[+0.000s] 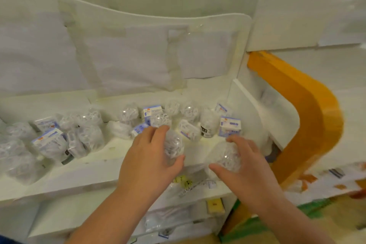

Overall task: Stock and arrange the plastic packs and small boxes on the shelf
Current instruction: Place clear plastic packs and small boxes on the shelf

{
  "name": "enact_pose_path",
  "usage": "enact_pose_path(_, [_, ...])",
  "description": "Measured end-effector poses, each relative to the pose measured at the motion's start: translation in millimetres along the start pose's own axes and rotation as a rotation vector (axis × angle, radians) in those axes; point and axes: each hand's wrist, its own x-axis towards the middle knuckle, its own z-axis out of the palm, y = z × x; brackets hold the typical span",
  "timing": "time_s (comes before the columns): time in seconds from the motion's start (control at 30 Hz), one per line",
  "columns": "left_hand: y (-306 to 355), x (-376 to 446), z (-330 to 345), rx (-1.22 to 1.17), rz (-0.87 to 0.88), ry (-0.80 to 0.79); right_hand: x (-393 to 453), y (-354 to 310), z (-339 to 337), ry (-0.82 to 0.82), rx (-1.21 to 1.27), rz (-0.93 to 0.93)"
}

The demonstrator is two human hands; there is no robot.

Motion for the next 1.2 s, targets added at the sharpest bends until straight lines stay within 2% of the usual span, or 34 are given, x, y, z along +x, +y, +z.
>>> enact_pose_path(0.27, [136.3,-36.6,39.2,-0.042,0.105,-0.005,-84.5,89.6,-129.9,0.092,-0.075,0.045])
enact_pose_path(0.43, [234.1,-60.5,70.1,-0.057,0.195,-0.092,-120.2,153.2,-207.2,0.180,-0.099,0.129])
enact_pose_path(0.6, [303.1,-63.0,101.1,-0.149,0.261,-0.183,-134.8,201.1,-258.4,0.254,-0.074,0.217])
enact_pose_path(0.83, [357.4,-23.7,148.1,-0.208,0.274,-0.201,-112.2,252.4,-293.3,0.282,-0.059,0.277])
enact_pose_path(0.97, [375.3,19.1,182.1,-0.227,0.245,-0.157,-75.3,282.4,-308.6,0.285,-0.080,0.287])
enact_pose_path(1.2, [419.8,84.3,243.2,-0.403,0.176,-0.181,5.0,322.8,-346.7,0.339,-0.136,0.296])
